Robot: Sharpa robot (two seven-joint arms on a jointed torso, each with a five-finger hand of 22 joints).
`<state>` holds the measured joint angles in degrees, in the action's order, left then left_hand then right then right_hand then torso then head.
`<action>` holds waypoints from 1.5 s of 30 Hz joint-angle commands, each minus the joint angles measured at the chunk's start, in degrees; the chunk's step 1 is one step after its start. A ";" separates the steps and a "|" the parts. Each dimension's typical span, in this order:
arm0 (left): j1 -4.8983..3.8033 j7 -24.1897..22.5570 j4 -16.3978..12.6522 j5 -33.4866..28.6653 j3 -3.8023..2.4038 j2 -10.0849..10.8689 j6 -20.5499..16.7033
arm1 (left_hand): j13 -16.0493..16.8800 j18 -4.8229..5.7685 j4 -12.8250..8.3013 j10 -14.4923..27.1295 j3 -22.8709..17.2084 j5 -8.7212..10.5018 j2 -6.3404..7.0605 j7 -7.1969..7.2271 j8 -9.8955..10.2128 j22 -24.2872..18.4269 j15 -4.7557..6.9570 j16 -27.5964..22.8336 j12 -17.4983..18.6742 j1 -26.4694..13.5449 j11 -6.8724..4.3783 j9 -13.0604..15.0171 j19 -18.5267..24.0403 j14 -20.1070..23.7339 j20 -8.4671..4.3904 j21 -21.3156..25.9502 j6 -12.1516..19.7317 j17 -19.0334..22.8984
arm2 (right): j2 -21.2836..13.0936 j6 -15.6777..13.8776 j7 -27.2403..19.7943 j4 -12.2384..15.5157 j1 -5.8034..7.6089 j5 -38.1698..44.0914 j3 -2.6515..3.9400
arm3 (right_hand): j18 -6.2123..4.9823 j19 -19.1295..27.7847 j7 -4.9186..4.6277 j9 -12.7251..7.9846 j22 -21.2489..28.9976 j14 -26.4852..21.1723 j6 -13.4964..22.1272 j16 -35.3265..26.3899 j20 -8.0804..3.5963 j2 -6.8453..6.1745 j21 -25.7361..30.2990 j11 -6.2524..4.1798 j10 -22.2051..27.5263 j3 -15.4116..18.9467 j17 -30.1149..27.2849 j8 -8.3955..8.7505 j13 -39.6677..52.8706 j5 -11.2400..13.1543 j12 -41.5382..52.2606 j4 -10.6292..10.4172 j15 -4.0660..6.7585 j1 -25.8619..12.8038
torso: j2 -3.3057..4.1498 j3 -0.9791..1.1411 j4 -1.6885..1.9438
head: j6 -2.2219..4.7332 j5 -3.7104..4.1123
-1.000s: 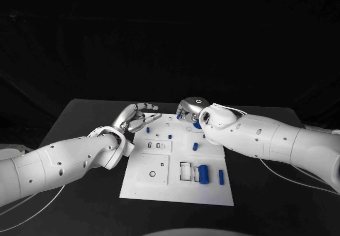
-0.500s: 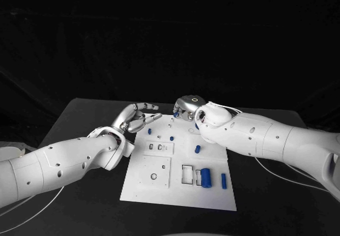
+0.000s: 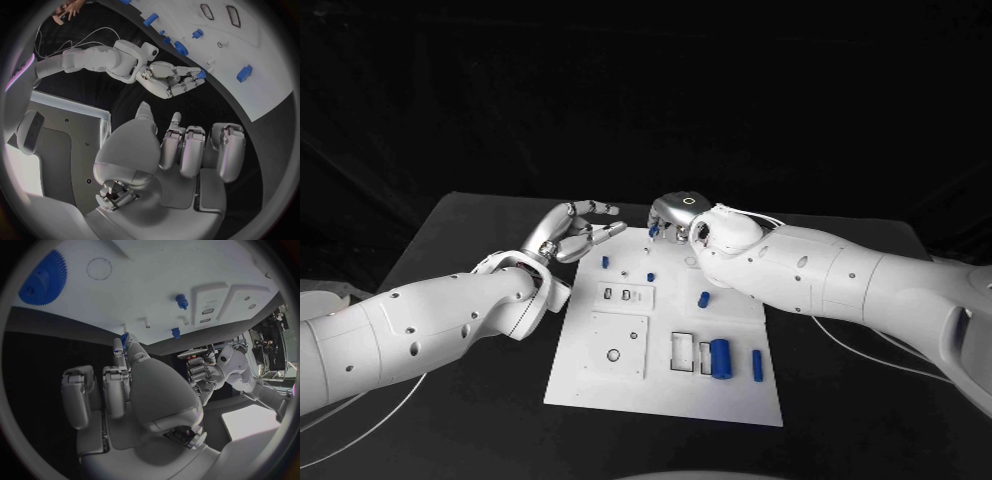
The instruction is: Assemble the parts on the task board
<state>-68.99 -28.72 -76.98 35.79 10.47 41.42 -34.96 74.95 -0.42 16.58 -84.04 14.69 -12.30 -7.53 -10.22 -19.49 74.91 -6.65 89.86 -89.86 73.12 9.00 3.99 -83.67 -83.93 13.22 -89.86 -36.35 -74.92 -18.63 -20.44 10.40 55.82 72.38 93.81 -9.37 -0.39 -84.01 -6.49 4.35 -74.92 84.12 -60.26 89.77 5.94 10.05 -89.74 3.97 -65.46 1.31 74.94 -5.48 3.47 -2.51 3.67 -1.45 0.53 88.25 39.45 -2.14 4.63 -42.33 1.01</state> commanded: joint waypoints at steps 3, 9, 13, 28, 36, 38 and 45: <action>-0.22 -0.55 -0.09 0.49 -0.15 0.04 -0.41 | 15.05 0.21 0.06 -5.96 0.27 -0.26 -0.10 -1.84 0.34 14.42 0.29 0.14 -0.14 0.59 -0.45 0.02 -5.19 -6.07 -0.17 0.04 -0.33 -15.08 | 0.37 1.95 0.24 -0.39 -0.03 1.76 0.02 | 0.39 -5.99 -0.06 -0.10 -15.08 5.88 0.43 0.23 0.12 -0.37 -0.26 -0.06 0.59 -0.53 15.06 0.24 -0.07 -0.28 -0.28 -0.12 -0.24 0.06 | -0.04 -0.03 0.09 | -0.24 -0.03; -0.27 -0.58 -0.07 0.50 -0.22 0.21 -0.50 | 15.05 0.21 0.06 -5.96 0.27 -0.26 -0.10 -1.84 0.34 14.42 0.29 0.14 -0.14 0.59 -0.45 0.02 -5.19 -6.07 -0.17 0.04 -0.33 -15.08 | 0.48 2.30 0.27 -0.40 -0.03 1.74 0.02 | 0.39 -5.99 -0.06 -0.15 -15.08 5.88 0.56 0.23 0.14 -0.39 -0.26 -0.03 0.74 -0.59 15.06 0.38 -0.07 -0.28 -0.28 -0.21 -0.26 0.01 | -0.01 -0.01 0.02 | -0.37 -0.08; -0.28 -0.58 -0.33 0.50 -0.23 0.41 -0.44 | 15.05 0.22 0.07 -5.96 0.33 -0.25 -0.10 -1.82 0.36 14.47 0.31 0.14 -0.14 0.62 -0.48 0.03 -5.26 -6.07 -0.19 0.03 -0.43 -15.08 | 0.53 2.69 0.33 -0.46 -0.03 1.73 0.02 | 0.39 -5.99 -0.06 -0.15 -15.08 5.88 0.57 0.23 0.14 -0.39 -0.26 -0.04 0.74 -0.59 15.06 0.38 -0.07 -0.28 -0.28 -0.21 -0.26 0.01 | -0.12 -0.06 0.02 | -0.52 -0.08; -0.29 -0.61 -0.73 0.50 -0.22 0.46 -0.38 | 15.05 0.23 0.07 -5.96 0.34 -0.25 -0.10 -1.82 0.36 14.48 0.32 0.14 -0.14 0.62 -0.48 0.03 -5.28 -6.07 -0.20 0.02 -0.45 -15.08 | 1.08 3.05 0.31 -1.10 -0.07 1.73 0.02 | 0.39 -5.99 0.00 -0.21 -15.08 5.88 0.76 0.23 0.17 -0.37 -0.26 -0.07 1.03 -0.78 15.06 0.61 -0.07 -0.28 -0.28 -0.36 -0.26 -0.02 | -0.07 -0.07 0.01 | -0.54 0.15; -0.30 -0.63 -1.16 0.50 -0.25 0.44 -0.38 | 15.05 0.21 0.07 -5.96 0.38 -0.26 -0.12 -1.79 0.40 14.44 0.35 0.14 -0.14 0.66 -0.51 0.03 -5.21 -6.07 -0.22 0.04 -0.52 -15.08 | 1.48 2.91 0.33 -2.42 -0.16 1.51 0.02 | 0.39 -5.99 0.17 -0.41 -15.08 5.88 1.66 0.23 0.22 -0.64 -0.26 0.01 2.16 -1.15 15.06 1.37 -0.08 -0.28 -0.32 -0.64 -0.29 -0.08 | -0.01 -0.12 0.06 | -0.74 0.05; -0.32 -0.61 -1.39 0.50 -0.28 0.52 -0.41 | 15.05 0.21 0.07 -5.96 0.38 -0.26 -0.12 -1.79 0.40 14.44 0.35 0.14 -0.14 0.66 -0.51 0.03 -5.21 -6.07 -0.22 0.04 -0.52 -15.08 | 1.64 2.58 0.16 -2.69 -0.23 1.40 0.01 | 0.39 -5.99 0.19 -0.42 -15.08 5.88 1.71 0.23 0.23 -0.67 -0.26 0.01 2.23 -1.19 15.06 1.41 -0.08 -0.29 -0.31 -0.65 -0.30 -0.07 | -0.02 -0.09 0.06 | -0.86 -0.06; -0.37 -0.56 -1.62 0.50 -0.33 0.57 -0.51 | 15.05 0.21 0.07 -5.96 0.38 -0.26 -0.12 -1.79 0.40 14.44 0.35 0.14 -0.14 0.66 -0.51 0.03 -5.21 -6.07 -0.22 0.04 -0.52 -15.08 | 2.26 2.80 0.05 -3.30 -0.35 1.30 0.01 | 0.39 -5.99 0.26 -0.44 -15.08 5.88 1.87 0.23 0.24 -0.69 -0.26 0.00 2.46 -1.32 15.06 1.53 -0.08 -0.29 -0.31 -0.71 -0.32 -0.05 | -0.11 -0.14 0.15 | -1.08 -0.17</action>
<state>-69.19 -28.73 -78.40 36.03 10.21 42.05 -35.24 74.93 -0.42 16.59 -84.04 14.69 -12.30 -7.53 -10.22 -19.26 74.91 -6.65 89.85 -89.86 73.12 9.00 3.99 -83.67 -83.93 13.22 -89.86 -36.34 -74.90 -16.48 -18.08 10.53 52.68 72.08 94.57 -9.33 -0.39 -84.01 -6.27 3.91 -74.94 84.12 -58.82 89.77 5.94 10.04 -89.74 4.15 -63.41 0.36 74.91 -4.33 3.47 -2.64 3.67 -2.04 0.53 88.24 39.40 -2.24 4.75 -43.34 0.86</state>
